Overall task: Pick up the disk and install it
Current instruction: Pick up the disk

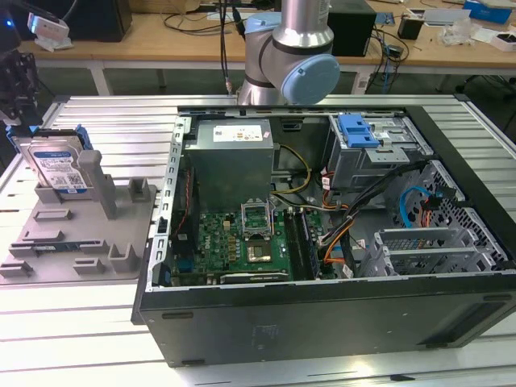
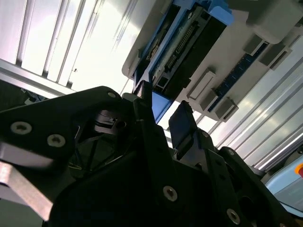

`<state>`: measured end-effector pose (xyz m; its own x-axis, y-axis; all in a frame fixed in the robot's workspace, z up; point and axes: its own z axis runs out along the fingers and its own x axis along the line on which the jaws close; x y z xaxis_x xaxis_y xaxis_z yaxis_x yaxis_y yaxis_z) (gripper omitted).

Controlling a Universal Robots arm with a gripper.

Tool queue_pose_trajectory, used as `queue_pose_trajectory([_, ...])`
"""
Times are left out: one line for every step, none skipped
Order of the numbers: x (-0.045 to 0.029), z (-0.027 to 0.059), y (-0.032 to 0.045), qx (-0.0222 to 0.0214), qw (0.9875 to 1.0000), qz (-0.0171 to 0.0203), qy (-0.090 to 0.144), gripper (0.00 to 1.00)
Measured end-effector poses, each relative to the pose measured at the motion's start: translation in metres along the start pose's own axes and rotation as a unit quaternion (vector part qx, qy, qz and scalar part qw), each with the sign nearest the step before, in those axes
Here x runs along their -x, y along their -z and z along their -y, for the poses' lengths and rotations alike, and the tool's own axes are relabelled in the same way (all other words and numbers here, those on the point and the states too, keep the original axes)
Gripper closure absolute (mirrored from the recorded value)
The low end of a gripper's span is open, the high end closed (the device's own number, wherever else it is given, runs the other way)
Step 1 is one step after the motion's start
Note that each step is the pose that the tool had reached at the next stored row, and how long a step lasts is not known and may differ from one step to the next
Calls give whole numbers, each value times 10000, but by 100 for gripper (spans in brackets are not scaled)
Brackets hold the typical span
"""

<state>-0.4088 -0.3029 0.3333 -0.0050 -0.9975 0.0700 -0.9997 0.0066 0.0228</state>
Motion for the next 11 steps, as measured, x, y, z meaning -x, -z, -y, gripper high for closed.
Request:
queue_pose_trajectory([1, 0, -6, -1, 10000, 0, 0, 58])
queue_pose_trajectory([1, 0, -9, 0, 10000, 0, 0, 58])
queue_pose_trajectory([1, 0, -14, 0, 10000, 0, 0, 58])
queue_pose_trajectory([2, 1, -21, 0, 10000, 0, 0, 58])
queue_pose_trajectory([2, 1, -26, -1, 10000, 0, 0, 58])
queue_pose_trajectory([2, 1, -29, -1, 10000, 0, 0, 58])
queue_pose_trajectory([2, 1, -32, 0, 10000, 0, 0, 58])
queue_pose_trajectory([3, 1, -36, -1, 10000, 0, 0, 58])
queue_pose_trajectory([3, 1, -43, -1, 10000, 0, 0, 58])
queue_pose_trajectory([4, 1, -48, -1, 10000, 0, 0, 58])
queue_pose_trajectory([4, 2, -52, -1, 10000, 0, 0, 58])
